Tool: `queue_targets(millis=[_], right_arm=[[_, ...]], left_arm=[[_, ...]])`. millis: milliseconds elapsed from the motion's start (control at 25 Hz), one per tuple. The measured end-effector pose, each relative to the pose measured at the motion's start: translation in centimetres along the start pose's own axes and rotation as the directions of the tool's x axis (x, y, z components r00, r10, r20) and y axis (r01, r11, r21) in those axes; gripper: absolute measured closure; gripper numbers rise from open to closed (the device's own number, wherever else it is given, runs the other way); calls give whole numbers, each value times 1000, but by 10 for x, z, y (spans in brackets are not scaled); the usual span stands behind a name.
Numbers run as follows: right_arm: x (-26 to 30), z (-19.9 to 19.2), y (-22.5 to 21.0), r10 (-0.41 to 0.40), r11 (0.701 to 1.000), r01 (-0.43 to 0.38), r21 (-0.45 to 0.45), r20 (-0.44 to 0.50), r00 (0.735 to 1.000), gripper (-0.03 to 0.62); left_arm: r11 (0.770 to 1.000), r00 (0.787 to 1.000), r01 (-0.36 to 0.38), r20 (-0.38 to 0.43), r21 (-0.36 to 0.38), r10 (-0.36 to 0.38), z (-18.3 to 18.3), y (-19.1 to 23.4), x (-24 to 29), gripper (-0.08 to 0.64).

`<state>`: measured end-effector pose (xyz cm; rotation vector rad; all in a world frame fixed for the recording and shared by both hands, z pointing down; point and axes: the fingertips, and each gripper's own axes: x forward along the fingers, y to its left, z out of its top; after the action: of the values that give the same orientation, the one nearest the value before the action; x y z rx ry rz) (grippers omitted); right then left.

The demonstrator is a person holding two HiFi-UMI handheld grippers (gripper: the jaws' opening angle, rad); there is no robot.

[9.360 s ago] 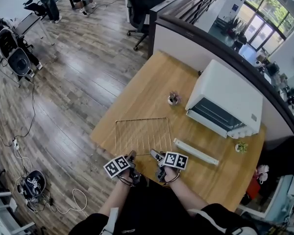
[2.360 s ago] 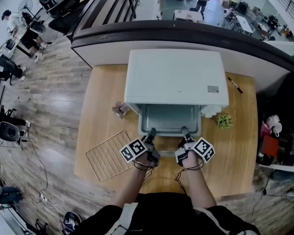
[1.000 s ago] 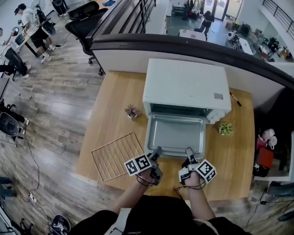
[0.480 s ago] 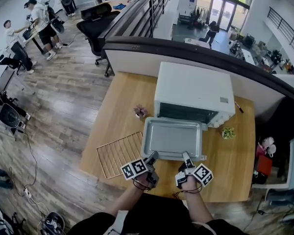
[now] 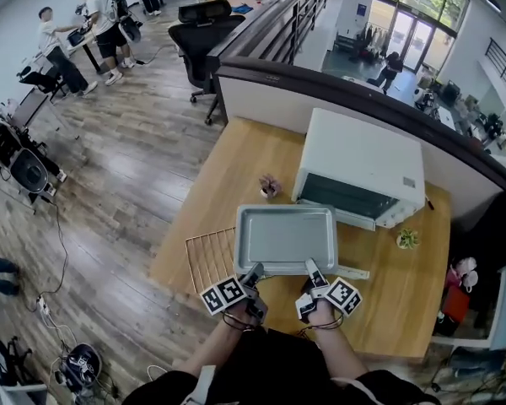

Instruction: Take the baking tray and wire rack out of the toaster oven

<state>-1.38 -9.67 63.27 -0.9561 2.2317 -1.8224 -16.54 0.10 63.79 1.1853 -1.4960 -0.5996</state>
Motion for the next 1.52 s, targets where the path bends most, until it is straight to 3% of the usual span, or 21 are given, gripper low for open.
queue_targets(millis=[440,880,1120,1520], right_arm=[[43,-63,35,38,997,-50,-61,-172,984,482],[80,-127,62,57,991,-94,-99,-322,945,479],[89,-157,63,39,991,-84,-105,-374,926,476],[89,-177,40,-39,993,-10,-120,-398,917,463]], left_arm=[[996,987,-37,155,-86,50,40,41,-57,425],[984,951,-84,281,-156,126,73,83,-111,425],[976,937,-105,309,-192,162,78,104,-131,424],[961,938,-133,282,-244,201,70,134,-133,423]])
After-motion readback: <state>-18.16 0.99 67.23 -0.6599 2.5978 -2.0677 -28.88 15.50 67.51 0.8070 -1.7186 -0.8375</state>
